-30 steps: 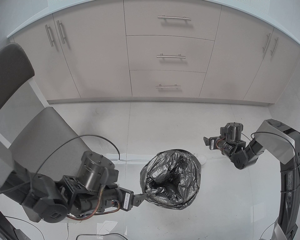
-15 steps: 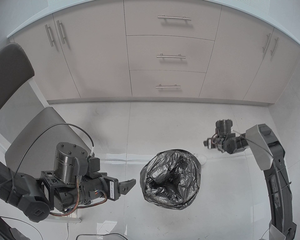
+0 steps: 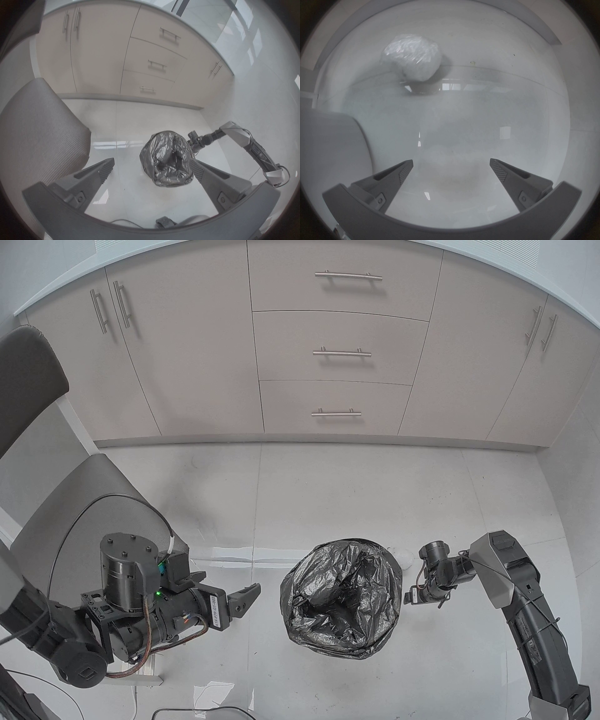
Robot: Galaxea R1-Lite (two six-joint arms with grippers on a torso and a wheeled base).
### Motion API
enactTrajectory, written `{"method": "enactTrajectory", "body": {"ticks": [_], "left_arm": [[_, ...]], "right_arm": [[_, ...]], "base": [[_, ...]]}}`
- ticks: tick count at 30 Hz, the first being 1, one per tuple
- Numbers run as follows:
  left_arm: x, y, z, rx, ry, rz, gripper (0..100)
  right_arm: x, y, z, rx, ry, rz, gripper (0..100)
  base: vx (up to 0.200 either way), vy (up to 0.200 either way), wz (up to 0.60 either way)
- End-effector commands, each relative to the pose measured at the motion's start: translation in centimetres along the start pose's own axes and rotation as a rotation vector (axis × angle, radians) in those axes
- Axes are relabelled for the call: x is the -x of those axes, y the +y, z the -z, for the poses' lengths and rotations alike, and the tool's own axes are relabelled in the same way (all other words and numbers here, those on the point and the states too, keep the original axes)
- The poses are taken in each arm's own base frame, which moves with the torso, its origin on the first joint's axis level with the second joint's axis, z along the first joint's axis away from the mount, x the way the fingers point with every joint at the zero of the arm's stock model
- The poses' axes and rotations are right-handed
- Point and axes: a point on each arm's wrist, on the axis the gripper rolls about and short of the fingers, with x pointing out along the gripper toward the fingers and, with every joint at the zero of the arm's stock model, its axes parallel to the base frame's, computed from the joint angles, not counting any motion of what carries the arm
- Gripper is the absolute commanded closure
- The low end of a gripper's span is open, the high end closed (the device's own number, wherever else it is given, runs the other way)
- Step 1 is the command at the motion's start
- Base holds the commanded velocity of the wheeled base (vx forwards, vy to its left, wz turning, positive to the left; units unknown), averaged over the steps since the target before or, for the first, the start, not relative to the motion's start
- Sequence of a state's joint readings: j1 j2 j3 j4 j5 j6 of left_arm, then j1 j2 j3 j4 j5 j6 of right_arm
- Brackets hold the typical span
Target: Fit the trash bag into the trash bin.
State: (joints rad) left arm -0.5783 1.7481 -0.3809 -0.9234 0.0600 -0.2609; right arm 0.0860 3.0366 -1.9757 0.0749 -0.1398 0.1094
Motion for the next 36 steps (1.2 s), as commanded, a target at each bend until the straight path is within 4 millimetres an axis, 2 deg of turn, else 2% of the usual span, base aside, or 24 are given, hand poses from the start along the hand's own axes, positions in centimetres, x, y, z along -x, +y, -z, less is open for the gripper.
{"method": "enactTrajectory", "body": {"ticks": [1,8,13,17,36], "left_arm": [[-1.7,1.2,3.0,-0.013,0.074,-0.039,0],[-1.4,1.1,2.1,0.006,-0.027,-0.024,0],[-0.9,1.1,2.2,-0.002,-0.095,-0.005,0],[-1.4,1.3,2.5,-0.013,-0.118,-0.006,0],[-1.4,1.3,2.4,-0.019,-0.126,-0.006,0]], "right_arm": [[-2.1,-0.3,0.9,-0.07,-0.041,0.001,0],[-2.2,-0.7,0.9,-0.086,-0.044,0.044,0],[-2.2,-1.1,0.9,-0.125,-0.041,0.055,0],[-2.3,-1.8,0.8,-0.146,-0.045,0.066,0],[-2.0,-2.0,0.3,-0.177,-0.058,0.068,0]], "base": [[0.0,0.0,0.0],[0.0,0.0,0.0],[0.0,0.0,0.0],[0.0,0.0,0.0],[0.0,-0.189,0.0]]}}
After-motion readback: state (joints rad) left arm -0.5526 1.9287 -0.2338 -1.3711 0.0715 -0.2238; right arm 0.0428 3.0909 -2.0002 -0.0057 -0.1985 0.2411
